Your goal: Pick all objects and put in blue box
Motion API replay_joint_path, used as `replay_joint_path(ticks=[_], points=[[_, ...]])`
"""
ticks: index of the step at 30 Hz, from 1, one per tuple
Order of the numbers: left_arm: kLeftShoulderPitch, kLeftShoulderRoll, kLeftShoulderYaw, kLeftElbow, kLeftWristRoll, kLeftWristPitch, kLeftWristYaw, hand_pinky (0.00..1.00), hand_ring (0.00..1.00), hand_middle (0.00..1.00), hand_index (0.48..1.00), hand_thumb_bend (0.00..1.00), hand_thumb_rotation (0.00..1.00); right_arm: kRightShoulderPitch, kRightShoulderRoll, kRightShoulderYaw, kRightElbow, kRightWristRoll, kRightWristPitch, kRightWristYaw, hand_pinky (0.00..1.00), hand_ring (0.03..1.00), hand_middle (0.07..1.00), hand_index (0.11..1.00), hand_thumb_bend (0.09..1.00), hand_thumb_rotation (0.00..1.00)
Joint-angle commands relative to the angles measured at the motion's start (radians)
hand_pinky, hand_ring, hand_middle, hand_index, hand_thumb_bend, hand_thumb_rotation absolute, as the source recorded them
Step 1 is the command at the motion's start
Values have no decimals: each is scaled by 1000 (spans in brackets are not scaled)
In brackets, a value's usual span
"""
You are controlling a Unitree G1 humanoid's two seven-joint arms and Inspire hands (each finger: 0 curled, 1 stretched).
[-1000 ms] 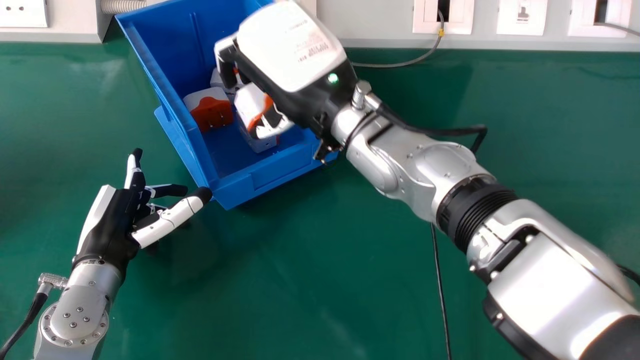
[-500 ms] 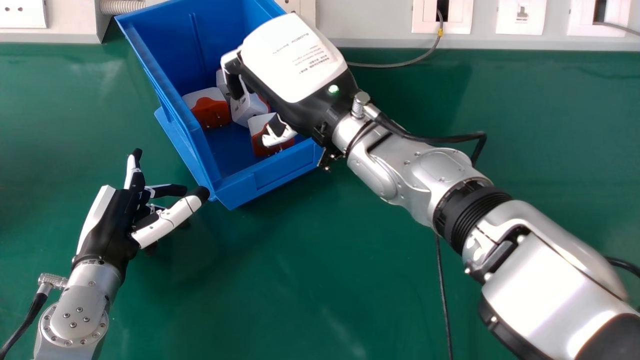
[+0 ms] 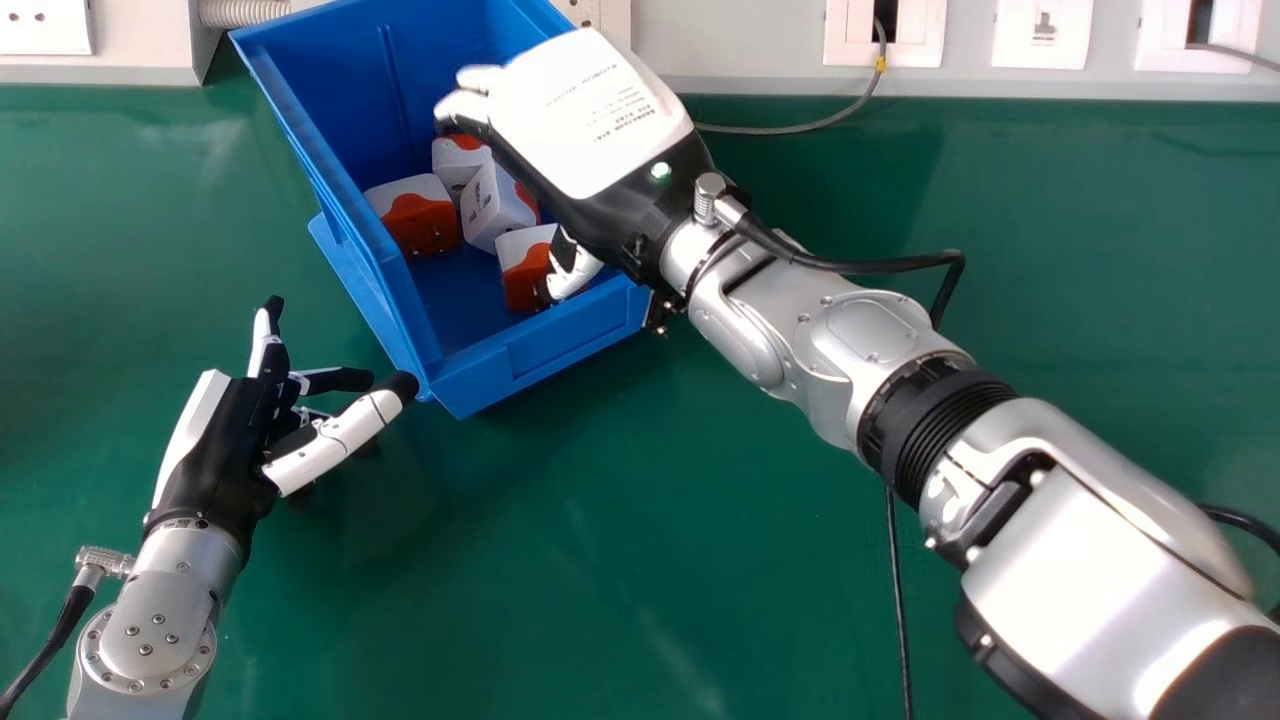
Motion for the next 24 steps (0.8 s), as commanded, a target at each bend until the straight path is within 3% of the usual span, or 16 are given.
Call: replay_joint_path(ticks=[1,7,14,24], points=[[79,-50,-62,78,45,71,-55,559,650,764,835,764,544,11,-30,-27,-75,32,-23,-35,710,876,928,851,807,115],[80,-50,-58,74,38,75,-62,561,649,768,835,765,544,90,-83,-51,-211,51,-74,-78,724,895,941,870,838,118],[75,-42,-60,84,45,67,-63,565,649,771,836,765,544,272,-190,-68,-320,16,-372,-519,742,884,913,854,836,177],[64,-38,-62,94,48,67,-60,564,649,771,836,766,545,371,-246,-72,-235,-45,-503,-900,680,810,828,810,780,343]])
